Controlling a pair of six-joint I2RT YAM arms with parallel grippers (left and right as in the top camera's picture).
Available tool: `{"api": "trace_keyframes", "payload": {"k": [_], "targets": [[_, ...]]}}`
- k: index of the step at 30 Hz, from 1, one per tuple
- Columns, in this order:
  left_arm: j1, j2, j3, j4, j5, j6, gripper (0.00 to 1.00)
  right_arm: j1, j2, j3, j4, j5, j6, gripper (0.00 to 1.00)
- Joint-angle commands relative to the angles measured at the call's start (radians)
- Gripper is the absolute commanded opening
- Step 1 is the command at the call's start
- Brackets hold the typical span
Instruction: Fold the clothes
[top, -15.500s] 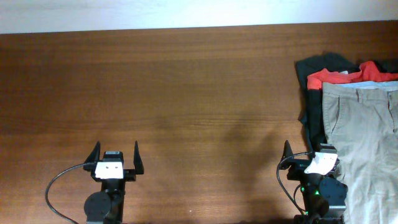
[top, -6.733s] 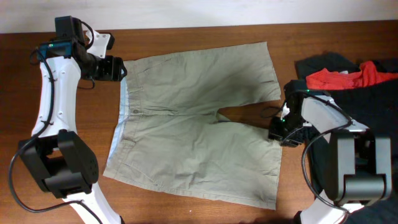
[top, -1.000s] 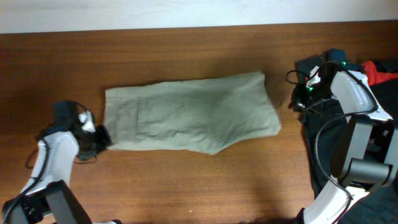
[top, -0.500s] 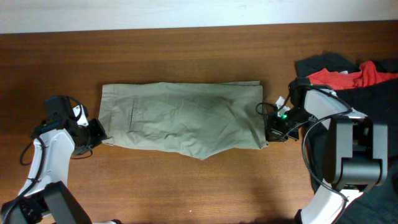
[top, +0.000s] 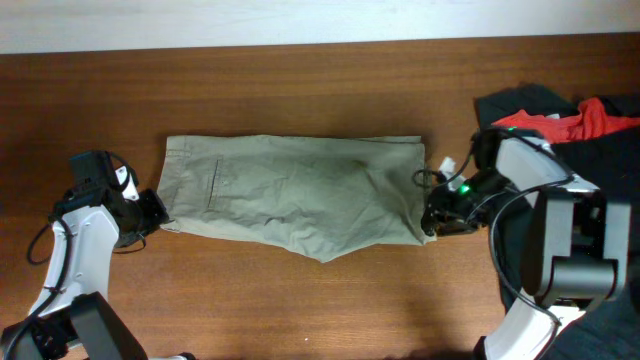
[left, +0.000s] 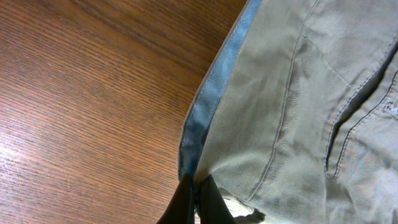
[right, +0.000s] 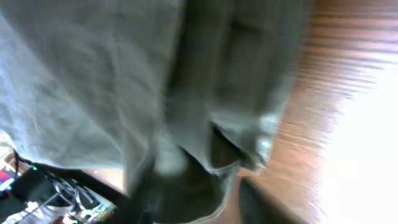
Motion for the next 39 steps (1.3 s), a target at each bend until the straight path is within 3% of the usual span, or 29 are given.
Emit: {"api": "trace_keyframes", "payload": {"k": [1,2,6,8,9,13,15,19,20,21,26,27,29,31,32,35,37,39], "targets": [[0.003,0.001,0.022,0.002,-0.013,0.012,0.01,0.005,-0.027,-0.012,0.024,0.026,0.021,0.12],[0.003,0.001,0.022,0.002,-0.013,0.012,0.01,-0.006,-0.027,-0.011,0.035,0.025,0.026,0.04],[0.003,0.001,0.022,0.002,-0.014,0.012,0.01,-0.069,-0.027,0.002,0.045,0.061,0.103,0.04],[0.003,0.001,0.022,0.002,-0.014,0.012,0.01,-0.12,-0.029,0.011,0.038,0.043,0.133,0.24],[0.003,0.001,0.022,0.002,-0.014,0.012,0.01,-0.148,-0.035,0.015,0.013,-0.036,0.05,0.38],[0.003,0.001,0.022,0.003,-0.014,0.012,0.01,-0.143,-0.046,0.014,-0.076,-0.197,-0.165,0.52],[0.003,0.001,0.022,0.002,-0.014,0.013,0.01,-0.097,-0.046,0.014,-0.082,-0.195,-0.185,0.51],[0.003,0.001,0.022,0.003,-0.014,0.012,0.02,-0.024,-0.046,0.012,-0.042,-0.091,-0.127,0.31],[0.003,0.001,0.022,0.003,-0.014,0.013,0.02,-0.009,-0.046,0.008,-0.01,-0.037,-0.073,0.16],[0.003,0.001,0.022,0.003,-0.015,0.013,0.02,-0.003,-0.046,0.006,0.008,0.006,-0.039,0.08],[0.003,0.001,0.022,-0.01,-0.078,0.012,0.0,-0.085,-0.047,0.016,0.003,0.172,0.15,0.04],[0.003,0.001,0.022,-0.01,-0.082,0.012,0.0,-0.107,-0.047,0.017,-0.02,0.172,0.149,0.07],[0.003,0.001,0.022,-0.01,-0.081,0.012,0.0,-0.141,-0.047,0.024,-0.05,0.179,0.145,0.39],[0.003,0.001,0.022,-0.01,-0.077,0.012,0.01,-0.163,-0.047,0.068,-0.037,0.123,0.124,0.42],[0.003,0.001,0.022,-0.009,-0.065,0.012,0.08,-0.168,-0.047,0.104,-0.013,0.041,0.084,0.45],[0.003,0.001,0.022,-0.009,-0.036,0.012,0.48,-0.153,-0.047,0.142,0.195,-0.111,0.087,0.48],[0.003,0.001,0.022,-0.008,-0.032,0.012,0.54,-0.122,-0.034,0.139,0.317,-0.11,0.138,0.4],[0.003,0.001,0.022,0.006,0.001,0.013,0.57,-0.066,-0.005,0.139,0.463,-0.101,0.18,0.4]]}}
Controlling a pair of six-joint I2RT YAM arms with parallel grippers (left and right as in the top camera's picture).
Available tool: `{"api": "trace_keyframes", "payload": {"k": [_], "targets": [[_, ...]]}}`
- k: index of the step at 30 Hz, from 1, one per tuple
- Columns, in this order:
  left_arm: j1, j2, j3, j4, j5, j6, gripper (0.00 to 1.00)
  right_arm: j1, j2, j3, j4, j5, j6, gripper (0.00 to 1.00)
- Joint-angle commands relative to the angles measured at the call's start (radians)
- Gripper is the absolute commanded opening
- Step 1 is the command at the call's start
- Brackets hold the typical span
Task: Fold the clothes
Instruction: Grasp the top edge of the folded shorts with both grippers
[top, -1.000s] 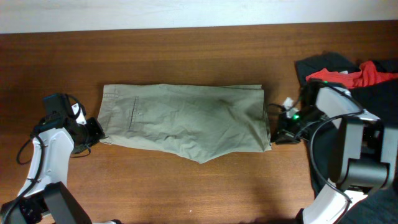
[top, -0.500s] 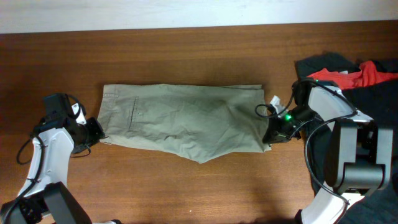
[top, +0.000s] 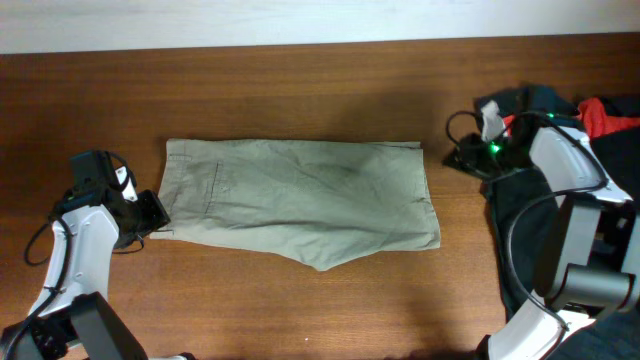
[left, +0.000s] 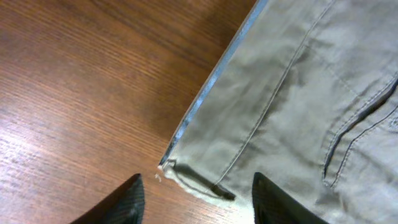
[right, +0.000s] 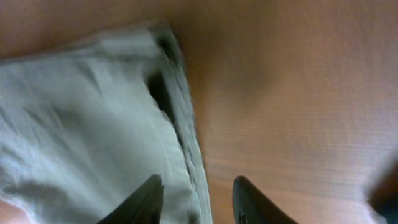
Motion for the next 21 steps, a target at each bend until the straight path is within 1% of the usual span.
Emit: {"api": "trace_keyframes", "payload": {"k": [1,2,4,5,6,7,8,9,10,11,13,15,16,20,21], "targets": [[0.004,0.001,0.019,0.038,0.088,0.027,0.58,0.08,0.034,0.007,0.131,-0.023,0.083,0.4],[0.004,0.001,0.019,0.07,0.167,0.086,0.58,0.1,0.051,0.007,0.169,-0.002,0.111,0.4],[0.003,0.001,0.019,0.124,0.299,0.152,0.59,0.127,0.081,0.007,0.217,0.005,0.137,0.4],[0.001,0.001,0.019,0.134,0.334,0.172,0.59,0.141,0.093,0.007,0.236,0.006,0.142,0.41],[-0.002,0.001,0.019,0.136,0.356,0.193,0.59,0.153,0.104,0.007,0.248,0.01,0.142,0.44],[-0.01,0.001,0.019,0.136,0.369,0.213,0.59,0.161,0.111,0.007,0.251,0.018,0.143,0.51],[-0.021,0.001,0.019,0.136,0.371,0.223,0.59,0.169,0.123,0.007,0.251,0.046,0.154,0.51],[-0.037,0.001,0.019,0.138,0.37,0.232,0.59,0.175,0.135,0.007,0.252,0.063,0.153,0.49],[-0.05,0.004,0.019,0.145,0.371,0.232,0.59,0.176,0.141,0.007,0.252,0.063,0.153,0.43],[-0.064,0.008,0.019,0.152,0.369,0.232,0.59,0.176,0.143,0.008,0.257,0.06,0.153,0.25],[-0.091,0.025,0.019,0.167,0.359,0.254,0.59,0.172,0.138,0.016,0.261,0.046,0.153,0.04],[-0.111,0.057,0.019,0.172,0.303,0.254,0.59,0.15,0.116,0.047,0.259,-0.033,0.153,0.04],[-0.113,0.069,0.019,0.174,0.304,0.254,0.59,0.138,0.101,0.062,0.259,-0.054,0.153,0.04],[-0.113,0.143,0.019,0.181,0.304,0.254,0.59,0.107,0.071,0.115,0.261,-0.042,0.161,0.04],[-0.113,0.149,0.019,0.186,0.304,0.253,0.59,0.106,0.071,0.115,0.256,-0.01,0.16,0.04]]}}
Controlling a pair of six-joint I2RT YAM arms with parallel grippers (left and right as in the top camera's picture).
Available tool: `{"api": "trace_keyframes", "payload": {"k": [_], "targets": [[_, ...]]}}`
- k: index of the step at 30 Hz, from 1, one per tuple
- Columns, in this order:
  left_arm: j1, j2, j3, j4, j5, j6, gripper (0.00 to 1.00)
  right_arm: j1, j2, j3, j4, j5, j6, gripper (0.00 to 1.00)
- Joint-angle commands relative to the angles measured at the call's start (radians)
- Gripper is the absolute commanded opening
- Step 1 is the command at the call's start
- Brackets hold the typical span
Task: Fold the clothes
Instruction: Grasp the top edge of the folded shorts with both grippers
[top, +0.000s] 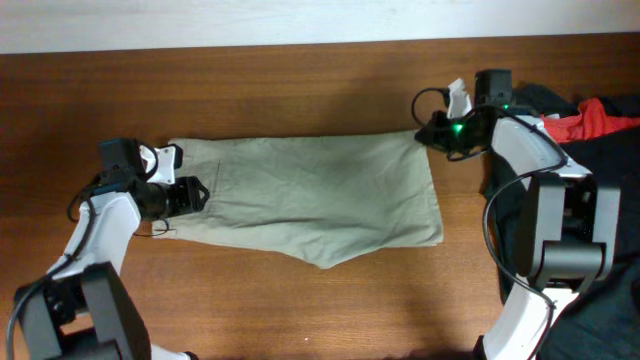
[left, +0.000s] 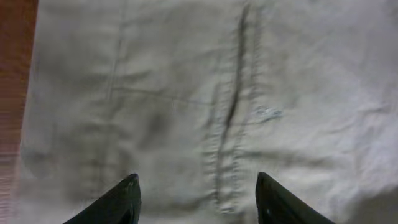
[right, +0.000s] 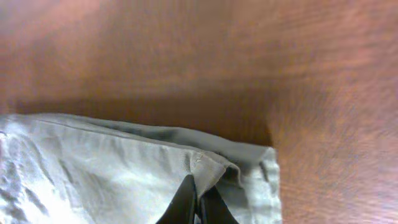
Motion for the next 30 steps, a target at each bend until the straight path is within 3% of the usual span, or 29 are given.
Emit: {"api": "trace_keyframes", "payload": {"k": [1,2,5,8,9,11,13,14,16,19,22,26,30], "targets": [[-0.002,0.036,0.017,0.018,-0.006,0.019,0.59,-0.013,-0.05,0.027,-0.008,0.09,0.001,0.04],[-0.002,0.036,0.017,0.022,-0.006,0.019,0.59,-0.014,-0.05,0.027,-0.011,0.131,0.001,0.04],[-0.002,0.036,0.017,0.032,0.014,0.019,0.64,-0.035,-0.05,0.029,-0.023,0.211,0.004,0.27],[-0.002,0.035,0.059,0.035,0.11,0.02,0.65,-0.089,-0.064,0.067,-0.151,0.006,0.018,0.36],[-0.005,0.035,0.085,0.035,0.144,0.02,0.57,-0.099,-0.077,0.071,-0.19,-0.048,0.013,0.36],[-0.027,0.037,0.141,0.042,0.197,0.021,0.51,-0.082,-0.117,0.071,-0.282,-0.138,-0.021,0.36],[-0.068,0.045,0.167,0.064,0.196,0.032,0.47,-0.03,-0.13,0.071,-0.396,-0.127,-0.023,0.28],[-0.116,0.062,0.171,0.081,0.19,0.066,0.43,0.023,-0.126,0.066,-0.484,-0.087,-0.022,0.2],[-0.181,0.109,0.171,0.042,0.08,0.08,0.37,0.122,-0.126,0.017,-0.595,0.096,0.044,0.18],[-0.198,0.183,0.171,-0.018,-0.038,0.08,0.22,0.196,-0.125,-0.141,-0.586,0.241,0.126,0.15],[-0.18,0.217,0.171,-0.032,-0.119,0.079,0.2,0.155,-0.125,-0.304,-0.467,0.311,0.196,0.13],[-0.145,0.218,0.177,-0.031,-0.15,0.057,0.21,0.039,-0.125,-0.369,-0.433,0.369,0.225,0.08],[-0.131,0.217,0.282,-0.132,-0.112,0.053,0.34,-0.057,-0.13,-0.318,-0.468,0.293,0.142,0.04]]}}
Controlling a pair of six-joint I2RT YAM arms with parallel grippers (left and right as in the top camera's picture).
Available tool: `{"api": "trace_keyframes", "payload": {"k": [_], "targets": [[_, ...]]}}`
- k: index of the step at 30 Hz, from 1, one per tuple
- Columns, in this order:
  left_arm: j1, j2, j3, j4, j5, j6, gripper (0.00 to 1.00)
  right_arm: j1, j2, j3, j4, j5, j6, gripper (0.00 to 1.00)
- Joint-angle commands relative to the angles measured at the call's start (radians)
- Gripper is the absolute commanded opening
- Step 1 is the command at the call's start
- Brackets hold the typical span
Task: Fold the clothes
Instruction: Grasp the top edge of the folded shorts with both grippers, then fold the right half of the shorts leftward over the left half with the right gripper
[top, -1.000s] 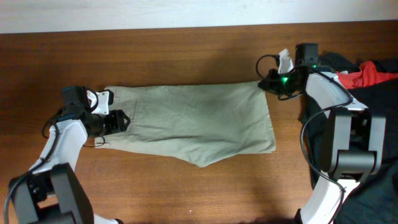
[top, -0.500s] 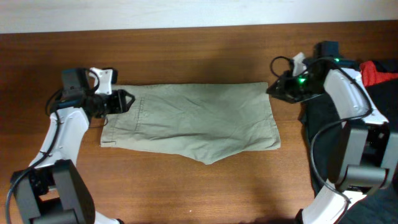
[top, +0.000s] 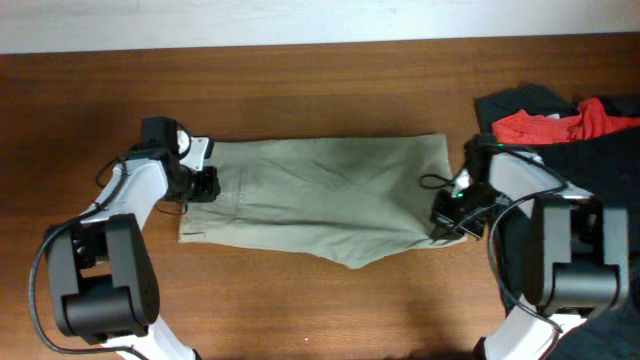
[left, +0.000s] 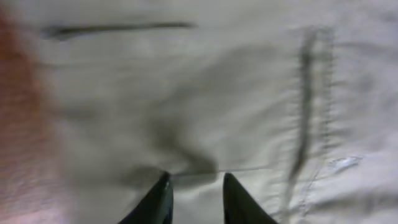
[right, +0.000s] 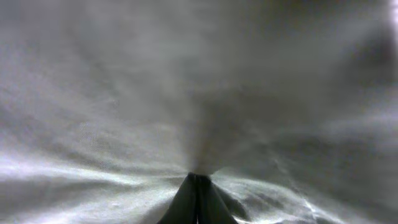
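Note:
Khaki shorts (top: 320, 195) lie flat across the middle of the table, waistband to the left. My left gripper (top: 205, 184) is over the waistband end; in the left wrist view it (left: 196, 190) stands open with a narrow gap, a ridge of khaki cloth (left: 186, 93) just ahead of its tips. My right gripper (top: 441, 222) sits at the near right corner of the shorts. In the right wrist view it (right: 198, 186) is shut on the cloth (right: 124, 93), which fills the frame.
A pile of black and red clothes (top: 560, 125) lies at the right edge of the wooden table (top: 300, 90), behind my right arm. A white wall strip runs along the far edge.
My right gripper was shut at the far right corner of the shorts and is now shut at the near right corner. My left gripper's gap has narrowed. The shorts lie slightly further right.
Both grippers were shut on the near corners of the shorts. Then both were open and off the cloth, the shorts lying flat. Then the right was shut at the far right corner with the left open over the waistband. Now the right holds the near right corner.

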Motion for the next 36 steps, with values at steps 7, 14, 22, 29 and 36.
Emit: {"api": "trace_keyframes", "payload": {"k": [7,14,22,29,36], "targets": [[0.06,0.011,0.226,-0.224,-0.01,-0.017,0.8,0.005,-0.134,0.186,-0.133,-0.216,-0.294,0.14],[0.146,0.153,0.204,-0.282,0.185,0.051,0.83,0.242,-0.121,0.158,-0.016,-0.223,-0.113,0.13],[0.133,0.275,0.204,-0.355,0.257,0.077,0.73,0.364,0.038,0.086,0.163,-0.092,0.206,0.1],[0.04,0.355,0.204,-0.344,0.271,0.09,0.58,0.384,0.075,0.086,0.186,-0.092,0.209,0.09],[0.051,0.353,0.248,-0.373,0.2,0.067,0.01,0.383,0.073,0.087,0.168,-0.098,0.231,0.04]]}}
